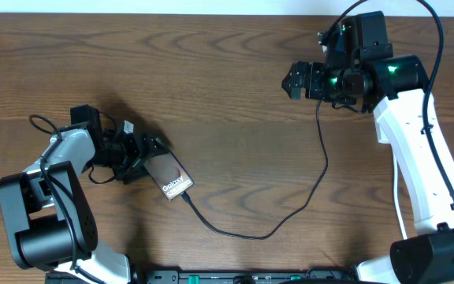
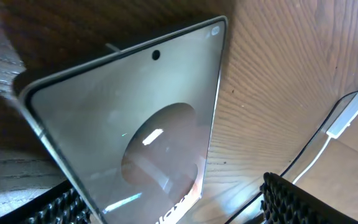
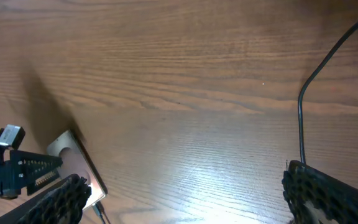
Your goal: Plug charger to phone and switch on socket
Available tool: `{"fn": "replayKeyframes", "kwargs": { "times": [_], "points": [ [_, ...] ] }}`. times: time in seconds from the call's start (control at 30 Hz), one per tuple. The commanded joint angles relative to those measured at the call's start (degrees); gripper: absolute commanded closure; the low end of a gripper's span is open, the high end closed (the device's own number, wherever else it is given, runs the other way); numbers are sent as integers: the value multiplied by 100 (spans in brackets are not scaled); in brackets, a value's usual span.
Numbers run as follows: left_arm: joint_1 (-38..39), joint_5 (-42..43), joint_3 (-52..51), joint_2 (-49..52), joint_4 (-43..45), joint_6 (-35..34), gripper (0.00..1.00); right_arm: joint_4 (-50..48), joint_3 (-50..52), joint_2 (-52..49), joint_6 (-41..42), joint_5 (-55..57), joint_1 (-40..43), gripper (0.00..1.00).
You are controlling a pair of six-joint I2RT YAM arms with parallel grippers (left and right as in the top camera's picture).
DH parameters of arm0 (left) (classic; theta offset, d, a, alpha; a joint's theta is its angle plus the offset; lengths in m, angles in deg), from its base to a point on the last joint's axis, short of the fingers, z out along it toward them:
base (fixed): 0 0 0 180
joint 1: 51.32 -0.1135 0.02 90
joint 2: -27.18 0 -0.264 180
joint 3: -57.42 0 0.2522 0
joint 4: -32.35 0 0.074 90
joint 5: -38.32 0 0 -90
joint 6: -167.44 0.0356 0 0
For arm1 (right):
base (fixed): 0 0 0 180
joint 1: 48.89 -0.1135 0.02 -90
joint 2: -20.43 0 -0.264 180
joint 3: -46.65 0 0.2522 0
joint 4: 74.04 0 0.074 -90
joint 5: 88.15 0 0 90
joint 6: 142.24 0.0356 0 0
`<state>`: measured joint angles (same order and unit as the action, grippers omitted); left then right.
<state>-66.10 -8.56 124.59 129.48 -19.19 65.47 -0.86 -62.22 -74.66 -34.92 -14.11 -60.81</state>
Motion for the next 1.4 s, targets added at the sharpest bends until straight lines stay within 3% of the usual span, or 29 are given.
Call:
{"fn": "replayKeyframes", "kwargs": {
  "times": [0.0,0.6,0.83,1.03,1.37],
  "points": [
    [-13,-957,-192,219,-101,-111,14,24,-57,125,-68,46,-17,1],
    [-39,-1078,98,-221,-809,-319,14,109,-57,125,-70,278,-11,1],
    [-39,-1078,210,-1886,-817,-317,13,109,-59,136,-87,876,85,1],
    [-39,-1078,210,-3434,-540,-315,4,184,-251,236,-229,1193,516,1],
    [-39,-1078,210,-4883,-459,-315,1,625,-1639,337,-289,2177,1740,1]
  ]
}}
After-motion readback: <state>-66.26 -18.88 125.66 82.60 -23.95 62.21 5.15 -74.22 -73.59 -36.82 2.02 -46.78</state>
